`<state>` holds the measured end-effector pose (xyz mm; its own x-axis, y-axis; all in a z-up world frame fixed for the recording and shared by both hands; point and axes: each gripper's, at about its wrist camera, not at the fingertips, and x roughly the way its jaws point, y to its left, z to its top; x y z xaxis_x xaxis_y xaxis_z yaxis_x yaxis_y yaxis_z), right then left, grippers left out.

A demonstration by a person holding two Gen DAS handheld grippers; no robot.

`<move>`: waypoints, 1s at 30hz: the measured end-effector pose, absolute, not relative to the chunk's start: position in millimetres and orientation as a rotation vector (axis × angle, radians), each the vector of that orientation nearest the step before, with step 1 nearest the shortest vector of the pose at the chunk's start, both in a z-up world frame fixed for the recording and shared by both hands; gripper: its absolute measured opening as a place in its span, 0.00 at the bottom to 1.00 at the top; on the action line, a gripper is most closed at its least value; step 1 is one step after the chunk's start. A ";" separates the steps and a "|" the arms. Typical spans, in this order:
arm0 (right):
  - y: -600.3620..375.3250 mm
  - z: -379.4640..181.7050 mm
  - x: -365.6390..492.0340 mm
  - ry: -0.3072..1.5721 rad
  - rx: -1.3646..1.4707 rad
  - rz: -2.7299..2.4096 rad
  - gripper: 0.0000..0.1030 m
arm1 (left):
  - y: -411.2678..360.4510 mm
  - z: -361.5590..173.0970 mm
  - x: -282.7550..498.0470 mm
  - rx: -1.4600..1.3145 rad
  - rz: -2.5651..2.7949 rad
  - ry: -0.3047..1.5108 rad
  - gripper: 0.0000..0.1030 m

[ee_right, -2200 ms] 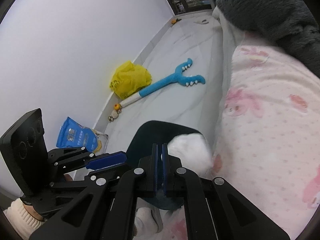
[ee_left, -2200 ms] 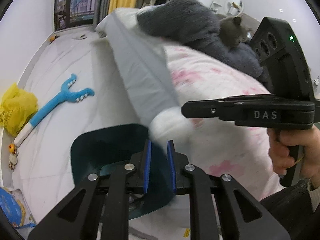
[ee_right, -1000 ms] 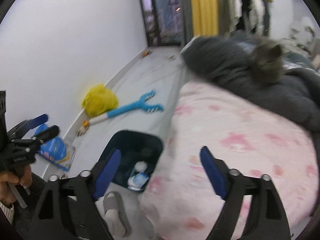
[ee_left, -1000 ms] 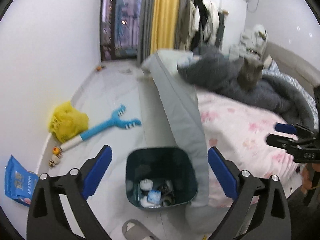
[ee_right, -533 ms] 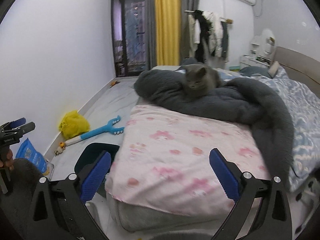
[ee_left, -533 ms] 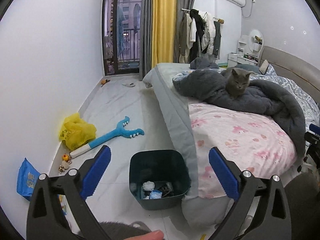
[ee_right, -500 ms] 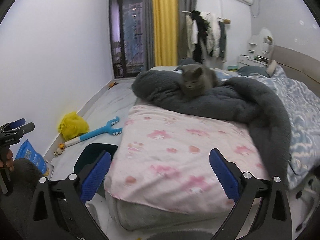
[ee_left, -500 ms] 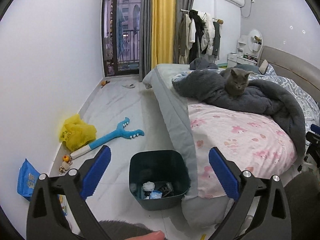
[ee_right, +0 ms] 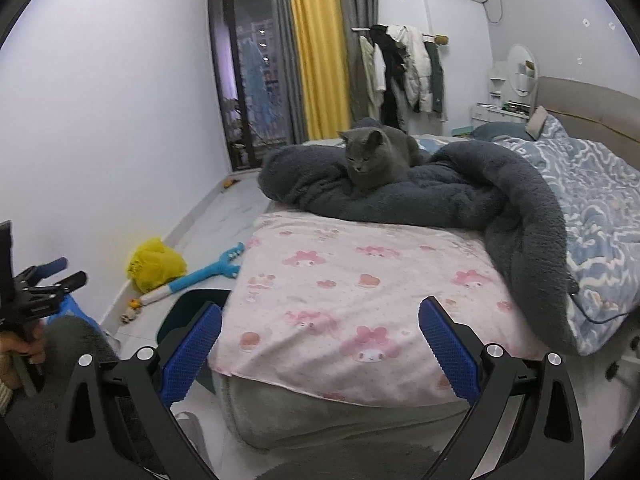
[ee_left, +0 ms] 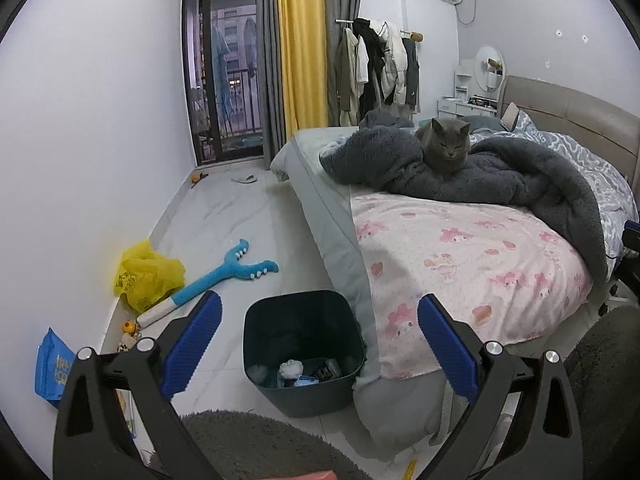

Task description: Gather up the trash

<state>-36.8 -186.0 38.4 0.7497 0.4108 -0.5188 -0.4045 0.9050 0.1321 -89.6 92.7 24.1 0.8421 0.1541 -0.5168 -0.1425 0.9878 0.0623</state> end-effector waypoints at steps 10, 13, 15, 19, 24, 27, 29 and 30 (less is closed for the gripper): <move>-182.2 37.9 -42.6 0.567 -0.009 0.459 0.97 | 96.3 21.1 -88.8 -0.007 0.172 0.573 0.97; -181.3 38.7 -42.7 0.571 -0.018 0.462 0.97 | 99.9 19.4 -88.5 -0.025 0.176 0.584 0.97; -181.3 39.3 -43.1 0.569 -0.017 0.462 0.97 | 100.2 19.3 -89.4 -0.029 0.176 0.585 0.97; -180.6 39.5 -43.1 0.568 -0.018 0.464 0.97 | 99.9 19.5 -89.9 -0.019 0.175 0.583 0.97; -181.1 39.7 -43.1 0.568 -0.008 0.464 0.97 | 99.6 19.1 -90.4 -0.024 0.175 0.584 0.97; -181.9 39.8 -42.1 0.569 0.005 0.468 0.97 | 98.9 19.1 -91.0 -0.021 0.176 0.583 0.97; -182.1 39.5 -42.3 0.570 0.014 0.469 0.97 | 99.6 19.0 -90.8 -0.023 0.176 0.584 0.97; -182.9 38.8 -42.7 0.570 0.016 0.469 0.97 | 99.7 19.0 -90.9 -0.024 0.176 0.584 0.97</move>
<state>-42.7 -182.9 38.8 0.7396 0.4323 -0.5159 -0.4233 0.8947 0.1428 -90.9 99.7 19.0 0.8195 0.1582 -0.5508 -0.1718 0.9848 0.0273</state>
